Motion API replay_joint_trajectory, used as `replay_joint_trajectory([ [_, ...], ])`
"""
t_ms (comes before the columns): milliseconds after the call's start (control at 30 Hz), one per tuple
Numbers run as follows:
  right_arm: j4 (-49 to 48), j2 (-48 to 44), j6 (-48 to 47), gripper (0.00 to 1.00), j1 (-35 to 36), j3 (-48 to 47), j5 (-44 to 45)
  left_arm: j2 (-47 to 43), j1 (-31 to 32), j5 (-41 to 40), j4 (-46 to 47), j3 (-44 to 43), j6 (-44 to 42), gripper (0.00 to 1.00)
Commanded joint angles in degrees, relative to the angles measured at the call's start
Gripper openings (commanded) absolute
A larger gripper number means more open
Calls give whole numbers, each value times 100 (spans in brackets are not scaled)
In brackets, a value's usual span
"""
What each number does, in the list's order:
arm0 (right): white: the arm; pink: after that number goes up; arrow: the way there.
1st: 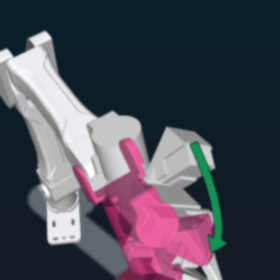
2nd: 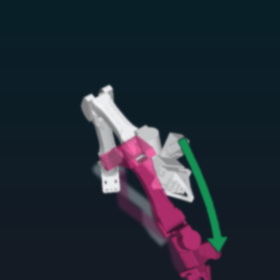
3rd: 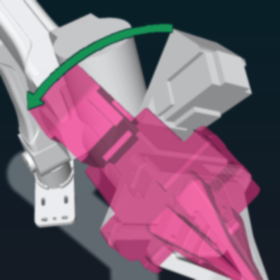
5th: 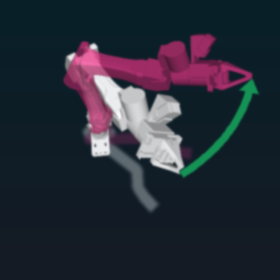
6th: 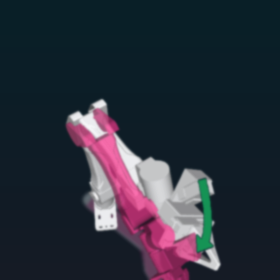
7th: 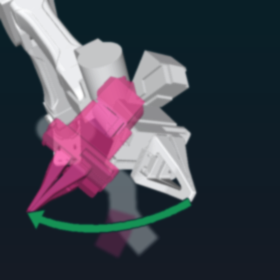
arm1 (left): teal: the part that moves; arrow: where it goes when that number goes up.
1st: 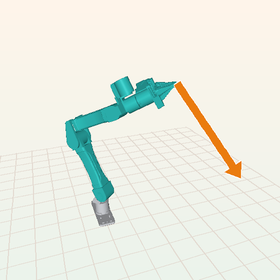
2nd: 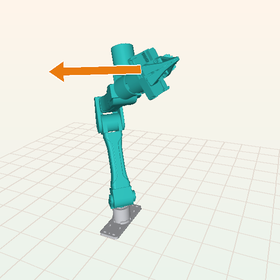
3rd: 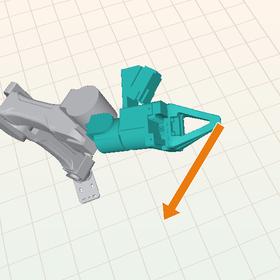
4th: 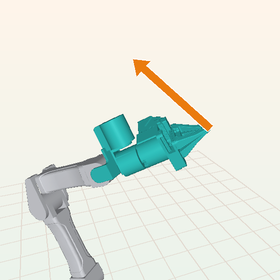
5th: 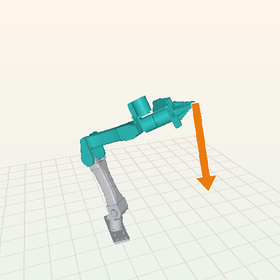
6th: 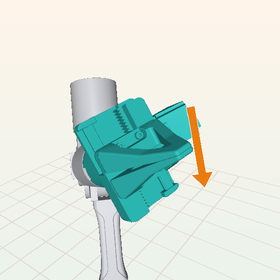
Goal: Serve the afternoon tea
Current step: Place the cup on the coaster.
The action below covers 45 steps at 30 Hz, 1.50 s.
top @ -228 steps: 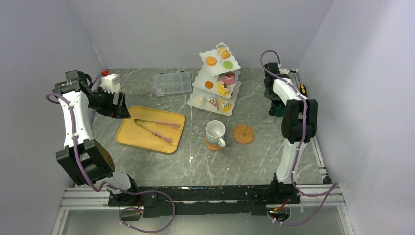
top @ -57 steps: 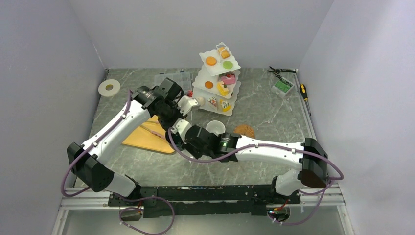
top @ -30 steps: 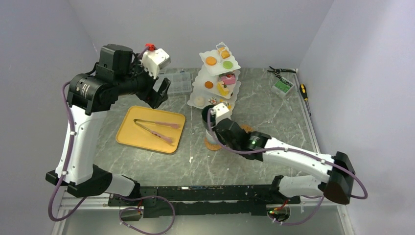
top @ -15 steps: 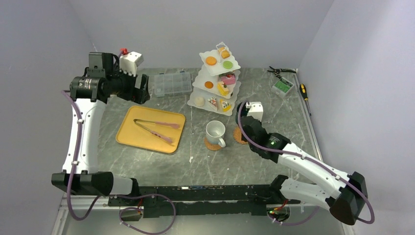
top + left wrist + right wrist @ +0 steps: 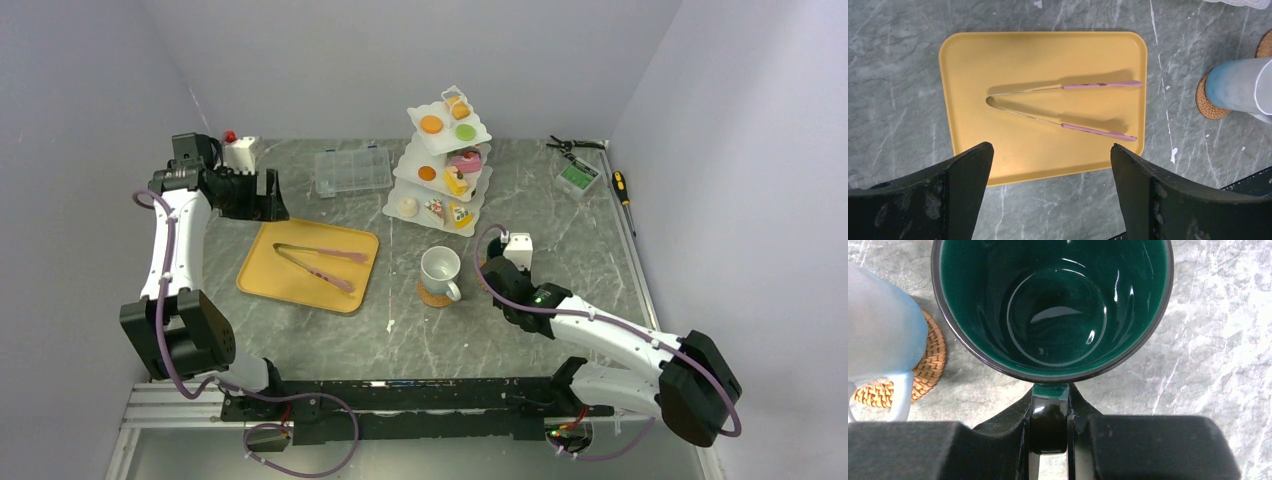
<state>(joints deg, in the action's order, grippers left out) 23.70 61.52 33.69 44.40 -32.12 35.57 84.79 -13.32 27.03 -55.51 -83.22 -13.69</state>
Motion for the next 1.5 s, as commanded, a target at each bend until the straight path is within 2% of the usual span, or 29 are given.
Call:
replay_joint_trajectory([
  [0,-983,31,46,0,-98,56,279,-270,14,398,505,167,-117,93],
  [367,-1472,723,-223,0,-282,-113,134,-152,14,401,637,490,-21,93],
  [767,-1261,1129,388,0,-297,-129,69,-233,14,356,563,190,-121,93],
  [900,-1157,1202,515,14,-289,-149,63,-201,14,378,493,147,-193,93],
  [1000,-1152,1162,525,39,-288,-119,8,-103,16,401,352,46,-260,93],
  [1067,-1119,1101,562,51,-291,-84,0,-56,14,360,359,-5,-258,93],
  [1300,-853,599,592,66,-285,-160,-32,-101,13,408,426,-81,-198,93],
  [1467,-355,12,301,98,-291,-735,-120,-90,10,428,455,-99,-134,93],
])
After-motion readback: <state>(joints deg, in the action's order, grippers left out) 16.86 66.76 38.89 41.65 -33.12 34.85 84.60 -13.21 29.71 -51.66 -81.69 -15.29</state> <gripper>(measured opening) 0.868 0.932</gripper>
